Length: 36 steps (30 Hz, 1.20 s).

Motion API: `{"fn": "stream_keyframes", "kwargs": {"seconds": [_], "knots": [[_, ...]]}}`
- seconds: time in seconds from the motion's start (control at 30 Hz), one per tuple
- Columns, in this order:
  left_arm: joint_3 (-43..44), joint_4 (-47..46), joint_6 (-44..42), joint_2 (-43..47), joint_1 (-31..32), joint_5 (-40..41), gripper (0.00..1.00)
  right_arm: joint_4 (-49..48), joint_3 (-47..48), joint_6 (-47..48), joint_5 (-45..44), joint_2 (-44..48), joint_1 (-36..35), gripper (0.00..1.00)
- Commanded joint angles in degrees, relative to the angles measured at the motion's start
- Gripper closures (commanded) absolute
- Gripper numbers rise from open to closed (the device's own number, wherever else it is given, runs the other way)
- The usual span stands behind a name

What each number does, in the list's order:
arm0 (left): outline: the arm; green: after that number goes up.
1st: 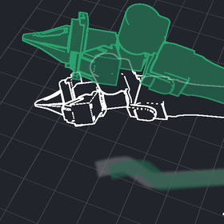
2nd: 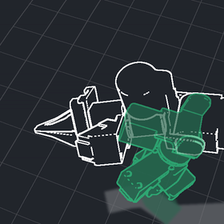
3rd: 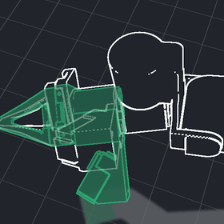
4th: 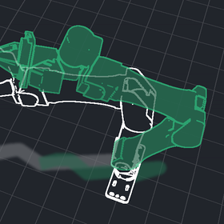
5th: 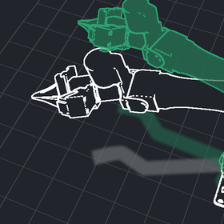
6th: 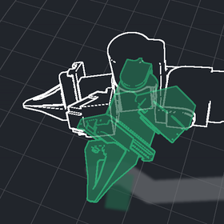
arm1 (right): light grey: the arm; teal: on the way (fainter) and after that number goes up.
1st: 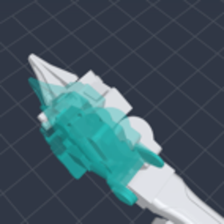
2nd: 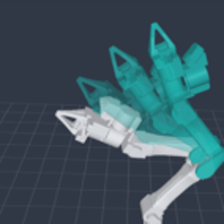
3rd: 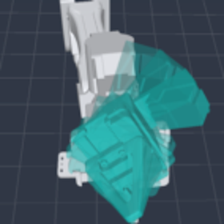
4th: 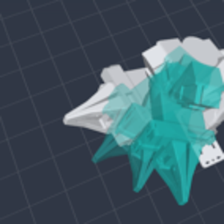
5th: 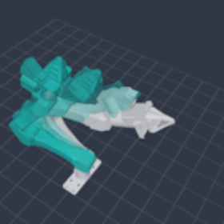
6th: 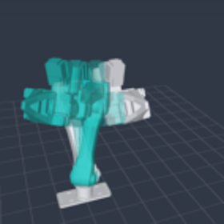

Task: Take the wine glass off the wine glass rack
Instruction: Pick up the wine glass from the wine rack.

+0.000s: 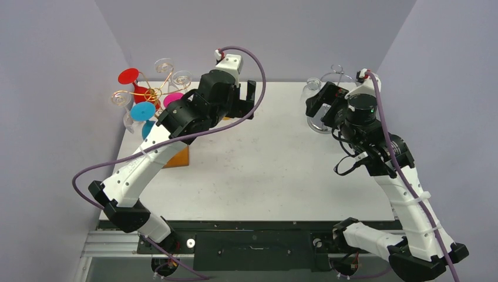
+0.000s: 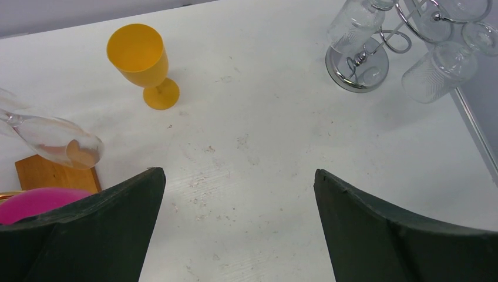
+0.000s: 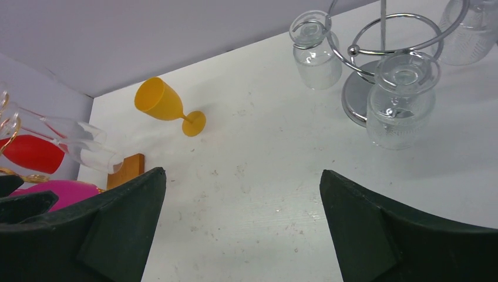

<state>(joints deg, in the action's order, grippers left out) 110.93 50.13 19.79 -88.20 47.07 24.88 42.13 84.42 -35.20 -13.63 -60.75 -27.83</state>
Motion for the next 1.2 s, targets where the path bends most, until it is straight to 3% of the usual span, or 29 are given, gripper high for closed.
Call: {"fn": "stream_keyframes", "kwargs": {"seconds": [0.0, 0.33, 0.6, 0.8, 1.17], "knots": [[0.13, -1.57, -0.73, 2.54, -1.1, -3.01, 0.04, 0.56, 1.34, -0.08, 0.61, -0.1, 4.18, 0.0], [-3.7, -2.44, -1.89, 4.82, -2.84, -10.57, 0.04, 1.5, -0.86, -3.41, 11.41, 1.29, 19.15, 0.02], [-9.36, -3.91, -1.54, 6.38, -3.56, -15.8, 0.04, 0.37, -7.78, -7.41, 22.98, 1.9, 35.67, 0.08], [-11.63, -5.42, -1.63, 7.61, -3.94, -17.23, 0.04, -6.41, -12.29, -12.0, 31.03, -0.49, 41.56, 0.22], [-12.76, -7.35, -1.17, 8.14, -4.44, -18.24, 0.04, -18.08, -20.3, -24.57, 33.88, -3.84, 41.72, 0.52]]}}
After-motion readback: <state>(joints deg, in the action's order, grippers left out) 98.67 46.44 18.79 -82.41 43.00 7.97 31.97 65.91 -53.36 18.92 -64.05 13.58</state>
